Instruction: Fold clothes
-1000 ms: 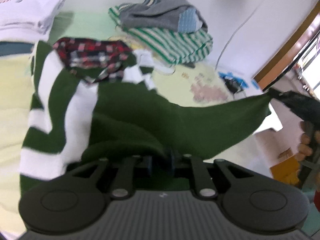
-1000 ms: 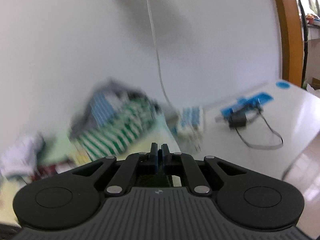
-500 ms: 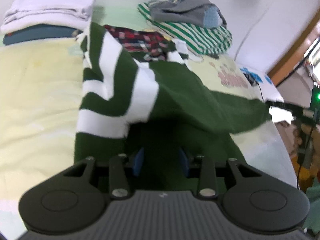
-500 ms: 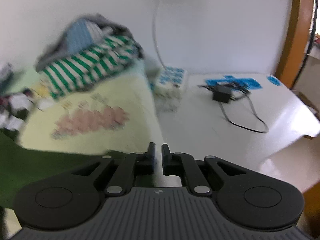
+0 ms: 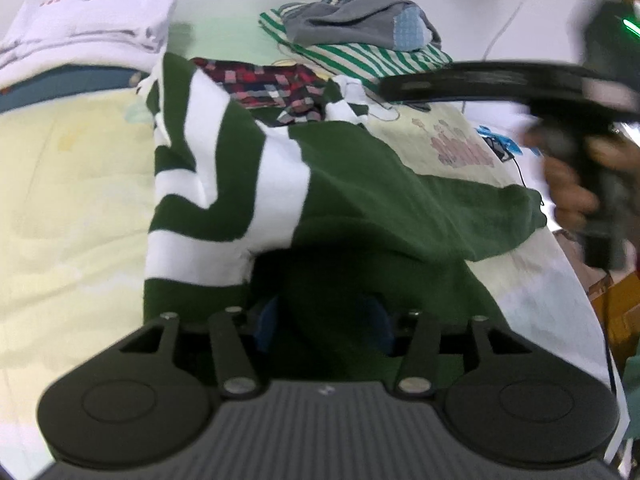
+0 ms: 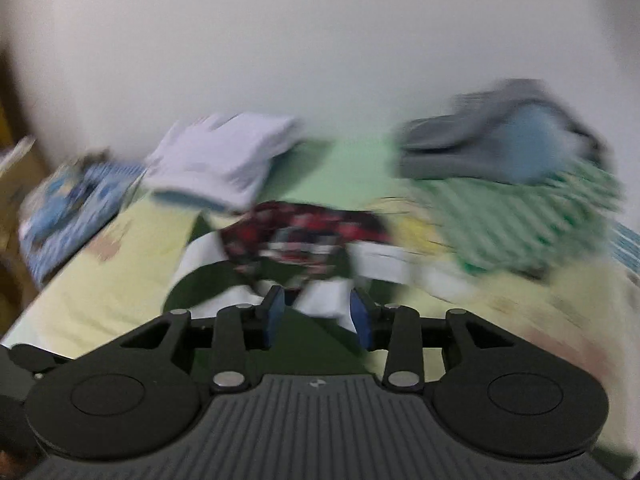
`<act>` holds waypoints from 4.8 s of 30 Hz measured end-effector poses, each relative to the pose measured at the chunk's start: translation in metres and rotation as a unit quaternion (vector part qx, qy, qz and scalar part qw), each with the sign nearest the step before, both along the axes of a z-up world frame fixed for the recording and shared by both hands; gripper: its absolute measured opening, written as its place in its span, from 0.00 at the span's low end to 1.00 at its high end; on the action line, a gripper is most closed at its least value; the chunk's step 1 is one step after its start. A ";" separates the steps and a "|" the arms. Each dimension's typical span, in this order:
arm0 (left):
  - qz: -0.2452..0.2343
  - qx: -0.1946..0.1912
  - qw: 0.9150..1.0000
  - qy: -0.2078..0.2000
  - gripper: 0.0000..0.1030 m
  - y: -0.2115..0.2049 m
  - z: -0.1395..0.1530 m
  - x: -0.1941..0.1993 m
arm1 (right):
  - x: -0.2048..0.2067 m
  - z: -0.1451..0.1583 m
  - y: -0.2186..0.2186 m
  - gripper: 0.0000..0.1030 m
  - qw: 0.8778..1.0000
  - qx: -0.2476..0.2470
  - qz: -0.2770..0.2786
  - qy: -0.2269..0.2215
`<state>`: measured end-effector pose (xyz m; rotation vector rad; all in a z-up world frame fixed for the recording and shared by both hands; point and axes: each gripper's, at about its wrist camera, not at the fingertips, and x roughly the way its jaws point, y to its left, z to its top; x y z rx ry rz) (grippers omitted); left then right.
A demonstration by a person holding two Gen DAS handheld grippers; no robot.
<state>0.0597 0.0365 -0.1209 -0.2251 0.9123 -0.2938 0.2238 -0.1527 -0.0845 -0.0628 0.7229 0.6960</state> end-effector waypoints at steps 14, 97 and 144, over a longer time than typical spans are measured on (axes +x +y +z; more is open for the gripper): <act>-0.002 -0.084 0.996 -0.015 0.48 0.026 0.010 0.011 | 0.011 -0.009 0.025 0.03 0.995 -0.061 0.073 -0.025; 0.035 0.163 0.986 0.022 0.28 0.010 0.027 -0.139 | -0.121 -0.004 -0.088 0.29 0.980 0.110 -0.144 0.088; 0.171 0.028 0.985 0.025 0.01 -0.014 0.050 -0.260 | -0.055 -0.026 0.035 0.11 0.972 0.143 -0.129 0.135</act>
